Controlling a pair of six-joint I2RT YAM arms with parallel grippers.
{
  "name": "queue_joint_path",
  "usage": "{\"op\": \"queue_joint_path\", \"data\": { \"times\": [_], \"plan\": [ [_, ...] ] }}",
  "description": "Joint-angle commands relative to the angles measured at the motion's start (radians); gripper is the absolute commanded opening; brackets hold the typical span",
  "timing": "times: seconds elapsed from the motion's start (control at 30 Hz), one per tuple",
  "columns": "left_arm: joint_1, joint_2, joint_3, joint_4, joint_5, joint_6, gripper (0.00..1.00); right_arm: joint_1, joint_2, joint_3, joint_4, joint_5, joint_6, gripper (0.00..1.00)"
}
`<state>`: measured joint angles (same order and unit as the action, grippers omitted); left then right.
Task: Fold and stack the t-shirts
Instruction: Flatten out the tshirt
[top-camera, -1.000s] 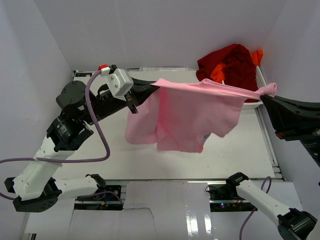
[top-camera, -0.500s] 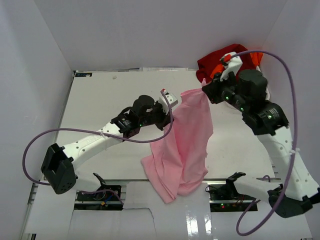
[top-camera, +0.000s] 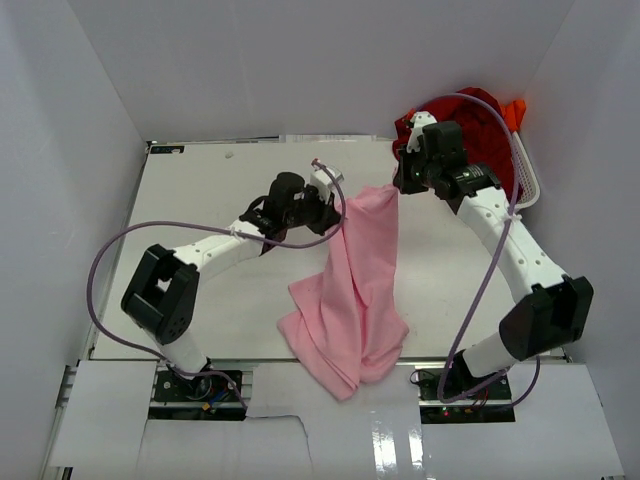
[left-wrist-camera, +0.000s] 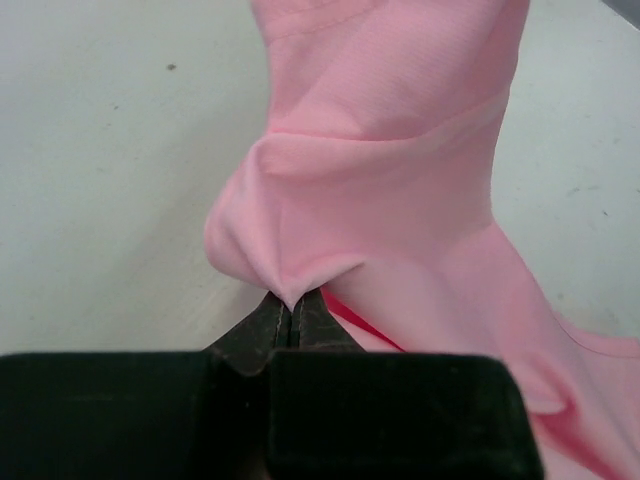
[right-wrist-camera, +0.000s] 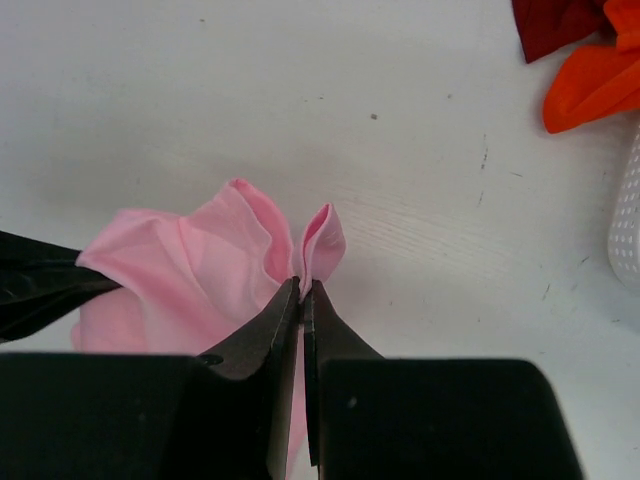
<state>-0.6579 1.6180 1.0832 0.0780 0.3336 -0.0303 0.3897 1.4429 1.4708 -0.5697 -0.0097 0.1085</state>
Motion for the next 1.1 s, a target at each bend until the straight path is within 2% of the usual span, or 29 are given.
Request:
{"op": "queue_joint_path", "data": {
  "times": [0.0, 0.07, 0.17, 0.2, 0.23, 0.3, 0.33, 0.4, 0.53, 0.67, 0.73, 0.93, 1.07],
  "plan": [
    [0.052, 0.075, 0.159, 0.034, 0.080, -0.008, 0.00, -0.046, 0.068, 0.075, 0.068, -0.032, -0.004, 0.08],
    [0.055, 0.139, 0.223, -0.006, 0.078, 0.000, 0.00, -0.049, 0.105, 0.089, 0.074, -0.023, 0.000, 0.08],
    [0.061, 0.186, 0.333, -0.072, 0.061, -0.009, 0.17, -0.054, 0.116, 0.102, 0.070, -0.024, 0.000, 0.08],
    [0.064, 0.181, 0.336, -0.072, 0.067, -0.013, 0.29, -0.054, 0.113, 0.092, 0.071, -0.023, 0.000, 0.08],
    [0.070, 0.169, 0.313, -0.058, 0.100, -0.016, 0.56, -0.054, 0.103, 0.089, 0.071, -0.019, -0.001, 0.08],
    [0.101, 0.119, 0.275, -0.029, 0.146, -0.043, 0.86, -0.061, 0.094, 0.085, 0.067, -0.015, -0.007, 0.08],
    [0.113, 0.100, 0.258, -0.020, 0.183, -0.055, 0.91, -0.064, 0.091, 0.083, 0.067, -0.018, -0.009, 0.08],
    [0.156, 0.068, 0.219, -0.038, 0.218, -0.082, 0.91, -0.074, 0.079, 0.077, 0.067, -0.022, -0.009, 0.08],
    [0.236, -0.004, 0.179, -0.187, 0.212, -0.097, 0.88, -0.081, 0.070, 0.071, 0.064, -0.038, -0.007, 0.08],
    [0.346, -0.049, 0.068, -0.169, 0.249, -0.149, 0.88, -0.081, 0.076, 0.079, 0.053, -0.053, -0.006, 0.08],
    [0.400, -0.043, 0.023, -0.181, 0.321, -0.157, 0.88, -0.081, 0.077, 0.079, 0.050, -0.061, -0.003, 0.08],
    [0.451, 0.057, 0.082, -0.413, 0.346, -0.092, 0.82, -0.081, 0.082, 0.088, 0.045, -0.081, 0.002, 0.08],
    [0.452, 0.069, 0.086, -0.506, 0.340, -0.074, 0.81, -0.081, 0.079, 0.088, 0.037, -0.084, 0.000, 0.08]
  ]
}}
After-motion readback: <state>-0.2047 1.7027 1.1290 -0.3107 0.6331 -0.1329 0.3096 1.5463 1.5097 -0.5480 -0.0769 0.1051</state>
